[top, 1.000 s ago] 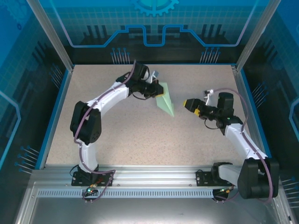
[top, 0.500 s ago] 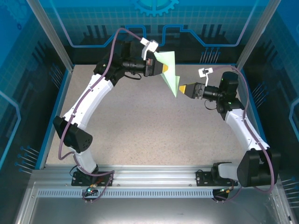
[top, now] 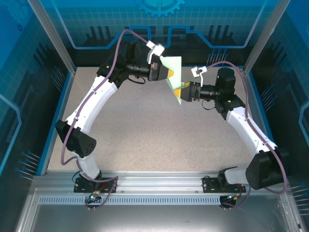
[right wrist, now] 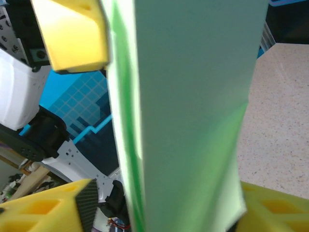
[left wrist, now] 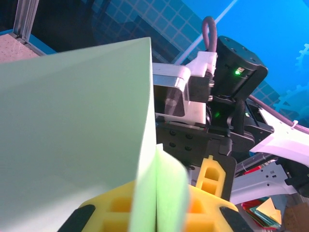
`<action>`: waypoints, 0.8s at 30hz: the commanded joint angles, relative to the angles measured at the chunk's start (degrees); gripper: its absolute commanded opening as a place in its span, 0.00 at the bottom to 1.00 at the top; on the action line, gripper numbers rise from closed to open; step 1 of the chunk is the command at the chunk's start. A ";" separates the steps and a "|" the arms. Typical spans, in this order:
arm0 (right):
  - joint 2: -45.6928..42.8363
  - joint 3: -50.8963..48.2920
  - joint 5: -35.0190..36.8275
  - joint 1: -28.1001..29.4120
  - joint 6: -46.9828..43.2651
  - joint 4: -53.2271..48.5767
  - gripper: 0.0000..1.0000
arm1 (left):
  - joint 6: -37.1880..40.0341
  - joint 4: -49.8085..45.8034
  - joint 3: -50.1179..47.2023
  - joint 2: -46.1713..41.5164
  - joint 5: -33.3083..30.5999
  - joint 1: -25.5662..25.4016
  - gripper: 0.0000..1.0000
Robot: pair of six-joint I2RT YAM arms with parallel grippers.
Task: Fold a paper plane with a square sheet of paper (fold left side to right side)
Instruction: Turn over the paper at the center of the table.
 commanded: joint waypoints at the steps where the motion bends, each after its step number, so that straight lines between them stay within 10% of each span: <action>1: 0.61 2.62 0.49 0.95 -2.87 -4.38 0.57 | 1.07 -2.20 2.11 1.63 1.38 0.22 0.10; 8: 0.32 3.78 3.77 0.89 -6.97 -12.01 0.25 | 2.96 -4.35 2.25 2.06 -0.43 0.34 0.24; 17: 0.16 5.98 12.69 0.87 -15.43 -27.00 0.11 | 4.21 -5.45 -2.75 -2.80 -6.72 2.59 0.58; 24: 2.19 14.19 48.16 7.93 -25.60 -50.13 0.11 | 0.10 2.91 -24.68 -20.59 -29.74 4.05 0.69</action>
